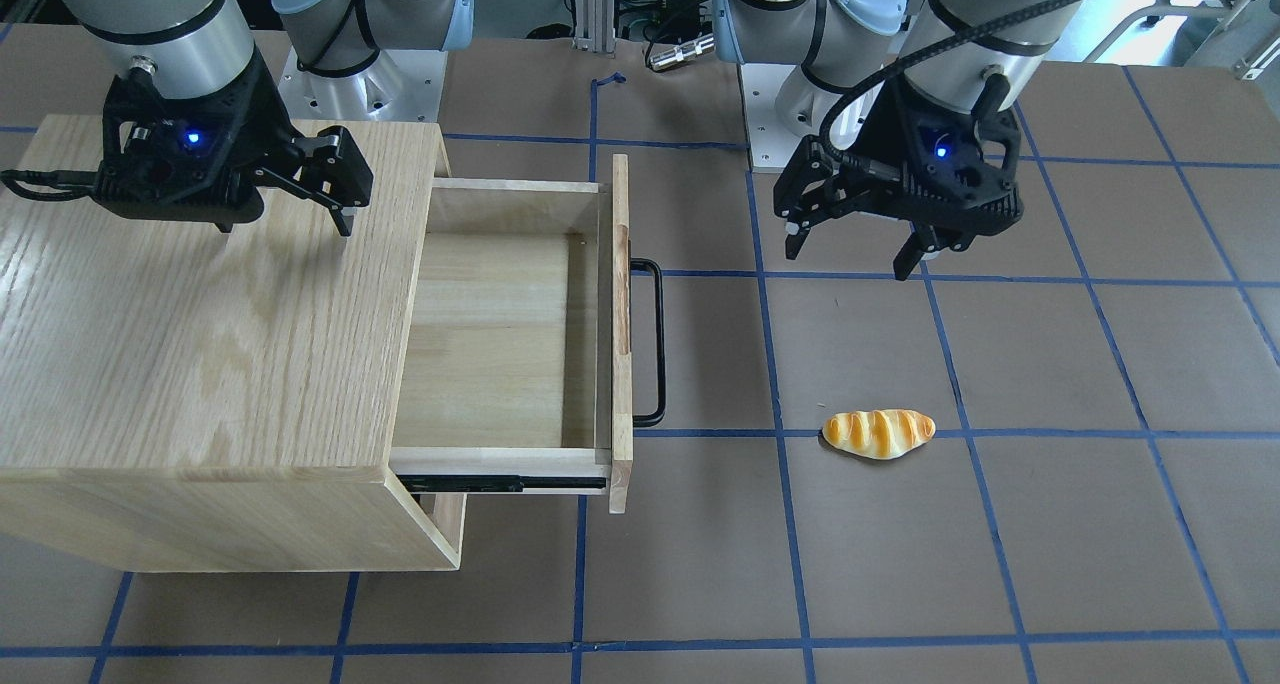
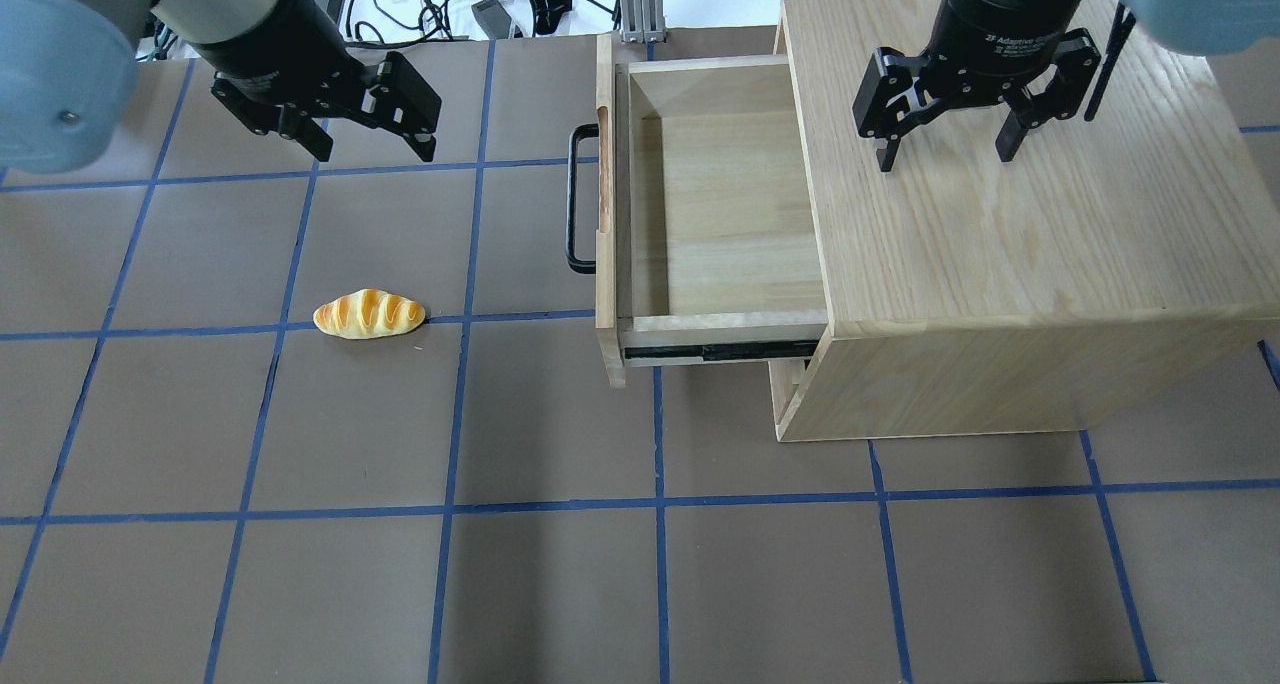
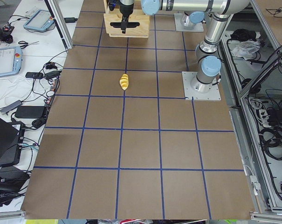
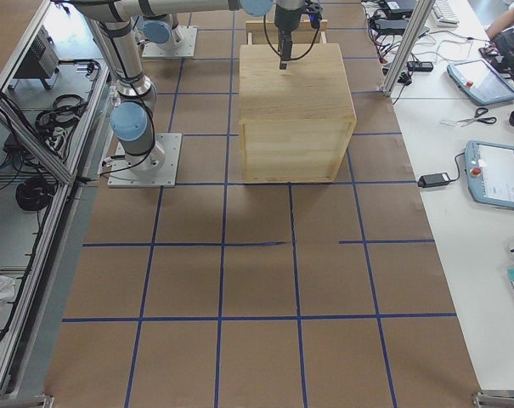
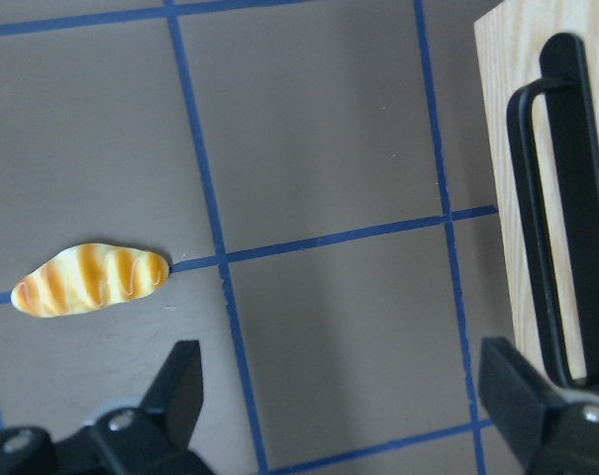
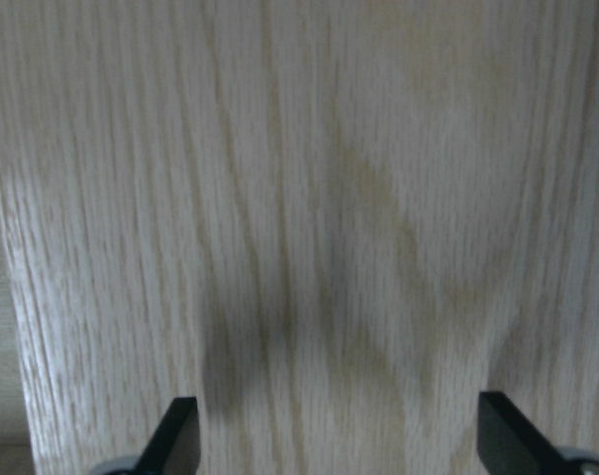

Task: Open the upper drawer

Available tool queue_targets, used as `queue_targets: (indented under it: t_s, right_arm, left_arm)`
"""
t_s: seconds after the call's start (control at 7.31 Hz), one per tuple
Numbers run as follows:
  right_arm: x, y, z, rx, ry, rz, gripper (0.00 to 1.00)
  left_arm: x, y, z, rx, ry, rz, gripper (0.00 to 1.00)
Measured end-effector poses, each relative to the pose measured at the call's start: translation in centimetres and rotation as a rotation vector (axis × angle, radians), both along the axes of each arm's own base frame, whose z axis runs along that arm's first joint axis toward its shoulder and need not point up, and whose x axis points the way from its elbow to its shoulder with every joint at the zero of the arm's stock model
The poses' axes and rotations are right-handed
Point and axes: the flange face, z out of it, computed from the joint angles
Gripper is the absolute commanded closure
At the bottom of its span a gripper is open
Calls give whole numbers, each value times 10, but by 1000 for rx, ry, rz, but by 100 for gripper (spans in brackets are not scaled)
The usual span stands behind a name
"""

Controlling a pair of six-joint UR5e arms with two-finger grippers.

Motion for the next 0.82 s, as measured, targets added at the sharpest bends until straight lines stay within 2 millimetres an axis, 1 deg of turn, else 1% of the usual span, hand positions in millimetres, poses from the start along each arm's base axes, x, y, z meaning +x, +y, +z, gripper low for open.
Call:
queue_targets:
  t_s: [0.14,0.27,0.82]
  right_arm:
    - [0,0,0,0,0,0,0]
    - [0,0,0,0,0,0,0]
    - [0,0,0,0,0,-1,0]
  left_arm:
    - [4,1,11,17,-39,26,0]
    - [7,2,16,26,-80,52,0]
    - [6,5,17,35,-107,65,0]
